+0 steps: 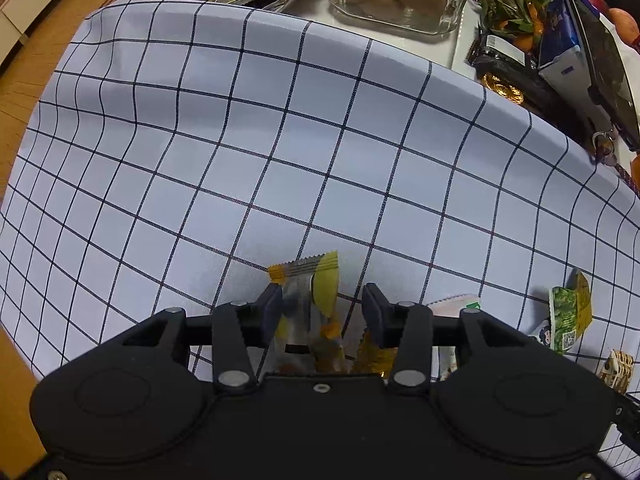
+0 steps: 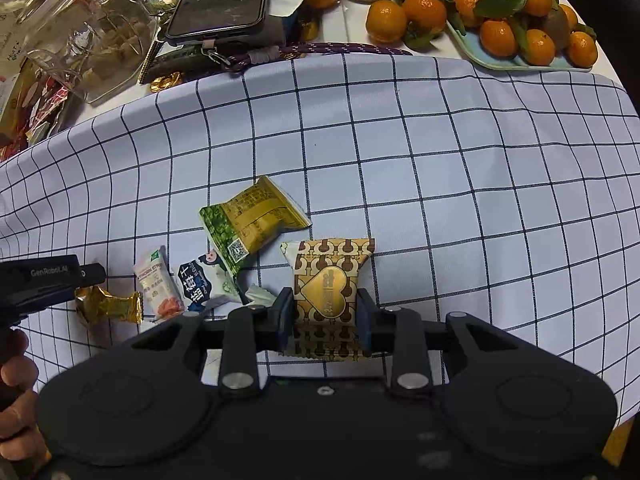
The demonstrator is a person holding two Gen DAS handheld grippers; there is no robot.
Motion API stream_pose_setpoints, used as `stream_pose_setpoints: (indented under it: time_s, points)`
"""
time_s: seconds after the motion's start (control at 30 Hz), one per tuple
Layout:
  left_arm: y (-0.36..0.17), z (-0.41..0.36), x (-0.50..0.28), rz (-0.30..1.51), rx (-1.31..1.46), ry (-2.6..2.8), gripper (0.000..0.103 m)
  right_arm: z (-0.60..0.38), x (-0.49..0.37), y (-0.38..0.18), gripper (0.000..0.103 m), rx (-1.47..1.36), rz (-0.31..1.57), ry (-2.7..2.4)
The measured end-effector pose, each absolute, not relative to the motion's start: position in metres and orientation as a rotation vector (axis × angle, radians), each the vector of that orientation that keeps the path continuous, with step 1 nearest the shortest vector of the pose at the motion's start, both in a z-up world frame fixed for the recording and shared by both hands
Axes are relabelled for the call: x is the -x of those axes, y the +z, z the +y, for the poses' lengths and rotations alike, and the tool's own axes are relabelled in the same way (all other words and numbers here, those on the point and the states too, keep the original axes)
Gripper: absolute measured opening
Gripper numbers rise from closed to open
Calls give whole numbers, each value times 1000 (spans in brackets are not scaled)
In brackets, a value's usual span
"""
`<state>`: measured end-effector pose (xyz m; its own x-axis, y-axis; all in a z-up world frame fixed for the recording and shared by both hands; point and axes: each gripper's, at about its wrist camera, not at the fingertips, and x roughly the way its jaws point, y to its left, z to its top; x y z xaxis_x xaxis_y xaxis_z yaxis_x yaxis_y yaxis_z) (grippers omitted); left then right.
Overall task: Organize snacks
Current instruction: 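Carry both held snacks over the gold tray and open both grippers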
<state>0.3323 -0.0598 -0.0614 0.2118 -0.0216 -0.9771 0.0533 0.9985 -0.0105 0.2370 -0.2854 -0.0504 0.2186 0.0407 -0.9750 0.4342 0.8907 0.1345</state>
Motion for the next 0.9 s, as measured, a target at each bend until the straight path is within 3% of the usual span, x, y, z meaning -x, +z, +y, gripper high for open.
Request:
stream_pose_setpoints:
  time_s: [0.5, 0.6, 0.9]
  points:
    - [-70, -52, -322, 1417, 26, -79, 52, -285, -231, -44, 32, -420, 1303, -269]
    - [-71, -51, -328, 1422, 44, -70, 45, -284, -231, -41, 32, -409, 1291, -263]
    - [-32, -38, -319, 1289, 49, -110, 44, -289, -221, -21, 32, -413, 1196, -250]
